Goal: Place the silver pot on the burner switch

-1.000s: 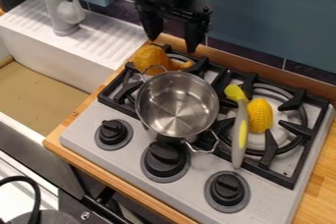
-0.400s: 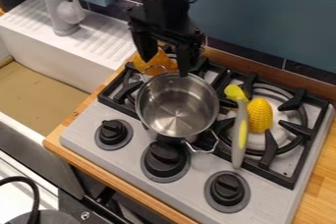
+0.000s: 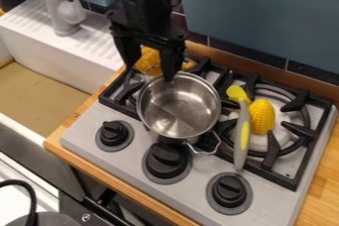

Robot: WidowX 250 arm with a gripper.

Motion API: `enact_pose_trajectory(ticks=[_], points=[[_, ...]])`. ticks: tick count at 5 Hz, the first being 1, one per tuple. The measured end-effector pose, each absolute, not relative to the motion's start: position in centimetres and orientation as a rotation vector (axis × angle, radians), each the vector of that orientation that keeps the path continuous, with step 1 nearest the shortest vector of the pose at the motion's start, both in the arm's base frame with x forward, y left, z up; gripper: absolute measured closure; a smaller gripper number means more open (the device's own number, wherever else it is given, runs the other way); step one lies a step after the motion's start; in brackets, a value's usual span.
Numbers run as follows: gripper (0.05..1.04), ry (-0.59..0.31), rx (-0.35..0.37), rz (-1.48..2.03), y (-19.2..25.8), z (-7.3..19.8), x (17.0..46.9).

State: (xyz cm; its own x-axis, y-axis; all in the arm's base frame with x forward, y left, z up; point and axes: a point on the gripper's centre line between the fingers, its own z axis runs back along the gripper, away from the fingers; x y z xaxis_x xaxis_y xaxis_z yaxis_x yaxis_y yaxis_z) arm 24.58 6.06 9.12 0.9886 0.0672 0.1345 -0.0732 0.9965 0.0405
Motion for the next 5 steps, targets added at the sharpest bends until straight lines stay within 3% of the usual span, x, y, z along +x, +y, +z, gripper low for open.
enact_pose_trajectory(ticks=[2,4,5], points=[[0.084,-0.129,0.071,0.256,6.4,7.5,23.5],[0.088,-0.018,0.085,0.259,6.5,6.5,23.2],[0.141,0.01,0.08,0.246,6.4,6.2,22.9]])
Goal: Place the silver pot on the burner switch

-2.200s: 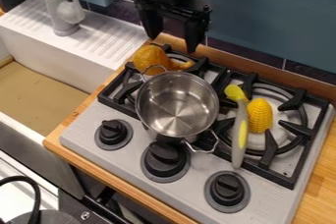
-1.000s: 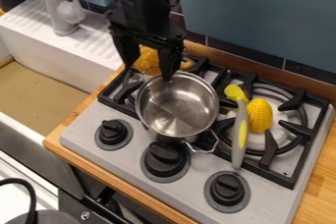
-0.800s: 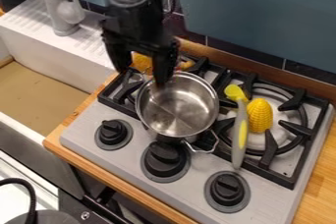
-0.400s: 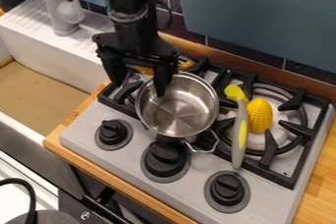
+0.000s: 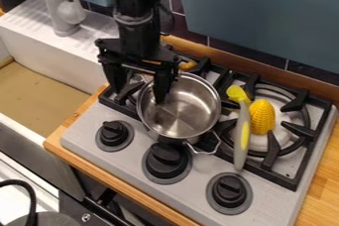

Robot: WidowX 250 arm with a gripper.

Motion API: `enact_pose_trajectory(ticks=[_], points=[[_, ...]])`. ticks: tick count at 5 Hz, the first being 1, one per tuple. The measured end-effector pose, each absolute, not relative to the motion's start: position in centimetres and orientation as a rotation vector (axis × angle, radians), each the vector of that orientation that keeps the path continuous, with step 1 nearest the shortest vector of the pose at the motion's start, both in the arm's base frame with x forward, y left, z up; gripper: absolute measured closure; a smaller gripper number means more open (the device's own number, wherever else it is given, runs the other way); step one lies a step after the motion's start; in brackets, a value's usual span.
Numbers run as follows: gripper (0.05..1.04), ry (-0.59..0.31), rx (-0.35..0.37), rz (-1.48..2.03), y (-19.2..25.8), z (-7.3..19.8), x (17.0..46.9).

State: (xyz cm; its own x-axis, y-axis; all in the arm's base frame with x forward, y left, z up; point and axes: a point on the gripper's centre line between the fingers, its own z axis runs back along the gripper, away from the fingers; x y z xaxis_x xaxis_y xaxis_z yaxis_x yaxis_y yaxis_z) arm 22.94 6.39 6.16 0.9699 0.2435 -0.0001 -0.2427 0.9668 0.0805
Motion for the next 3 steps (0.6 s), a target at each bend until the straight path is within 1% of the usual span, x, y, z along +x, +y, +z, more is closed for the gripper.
enact_pose_trajectory(ticks=[1,2,3], points=[[0.416,0.05,0.09,0.224,6.21,5.53,22.67],[0.718,0.071,0.091,0.211,6.25,5.26,22.46],[0.922,0.078,0.089,0.187,6.42,5.3,22.34]])
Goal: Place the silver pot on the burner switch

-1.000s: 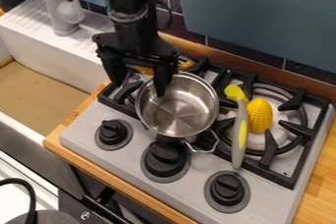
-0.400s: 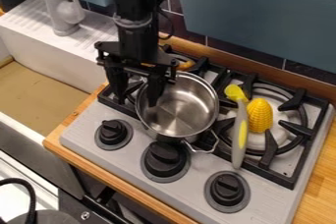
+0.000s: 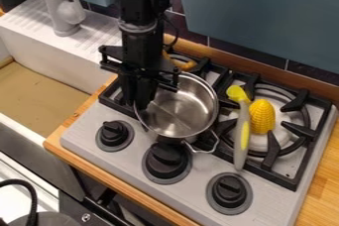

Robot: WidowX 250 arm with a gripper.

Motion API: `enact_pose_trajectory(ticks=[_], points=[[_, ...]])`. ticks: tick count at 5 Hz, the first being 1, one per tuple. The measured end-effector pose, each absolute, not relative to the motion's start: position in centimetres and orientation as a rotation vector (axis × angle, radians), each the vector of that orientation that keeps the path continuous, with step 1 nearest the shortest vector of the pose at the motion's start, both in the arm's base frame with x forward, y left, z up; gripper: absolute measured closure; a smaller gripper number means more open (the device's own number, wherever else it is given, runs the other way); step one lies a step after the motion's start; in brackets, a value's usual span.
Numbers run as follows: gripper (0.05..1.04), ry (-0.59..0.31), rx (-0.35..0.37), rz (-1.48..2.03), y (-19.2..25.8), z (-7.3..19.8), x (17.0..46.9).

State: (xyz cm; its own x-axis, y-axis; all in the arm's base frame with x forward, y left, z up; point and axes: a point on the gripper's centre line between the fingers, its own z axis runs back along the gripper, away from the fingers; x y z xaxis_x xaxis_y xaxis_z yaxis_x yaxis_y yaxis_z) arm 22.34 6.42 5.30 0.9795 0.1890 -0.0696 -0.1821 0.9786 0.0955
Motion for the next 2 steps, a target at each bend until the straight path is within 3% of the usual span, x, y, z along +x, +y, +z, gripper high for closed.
enact_pose_trajectory(ticks=[1,2], points=[[1.013,0.076,0.08,0.172,6.49,5.33,22.26],[1.023,0.048,0.072,0.157,6.57,6.06,21.85]])
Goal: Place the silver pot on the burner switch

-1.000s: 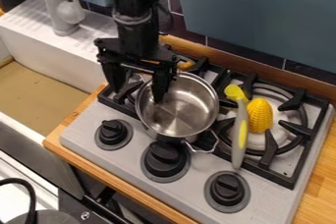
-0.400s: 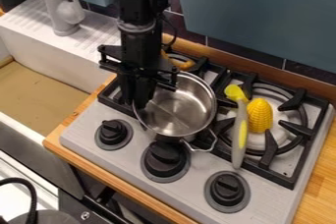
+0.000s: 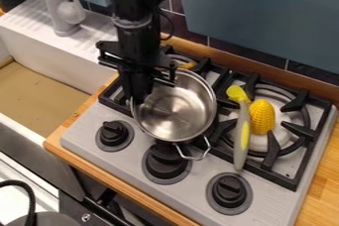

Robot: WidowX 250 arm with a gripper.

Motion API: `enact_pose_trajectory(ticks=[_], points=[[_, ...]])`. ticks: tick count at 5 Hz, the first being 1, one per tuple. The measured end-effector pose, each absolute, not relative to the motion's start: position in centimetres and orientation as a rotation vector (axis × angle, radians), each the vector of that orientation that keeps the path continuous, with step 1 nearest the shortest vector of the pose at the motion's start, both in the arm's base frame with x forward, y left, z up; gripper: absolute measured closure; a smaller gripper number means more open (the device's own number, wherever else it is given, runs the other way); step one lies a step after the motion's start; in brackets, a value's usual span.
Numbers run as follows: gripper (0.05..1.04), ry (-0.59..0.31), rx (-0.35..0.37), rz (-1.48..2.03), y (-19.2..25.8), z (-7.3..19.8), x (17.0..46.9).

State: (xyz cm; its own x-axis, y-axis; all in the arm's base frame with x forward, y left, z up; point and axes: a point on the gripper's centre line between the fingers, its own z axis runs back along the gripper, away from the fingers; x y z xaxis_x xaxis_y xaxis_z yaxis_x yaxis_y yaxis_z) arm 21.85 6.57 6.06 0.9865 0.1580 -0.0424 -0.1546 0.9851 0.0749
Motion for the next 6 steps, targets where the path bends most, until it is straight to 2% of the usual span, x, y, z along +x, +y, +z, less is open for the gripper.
enact_pose_trajectory(ticks=[3,6], points=[[1.025,0.126,0.063,0.135,8.5,6.5,19.8],[1.027,0.161,0.1,0.134,10.2,5.0,19.9]])
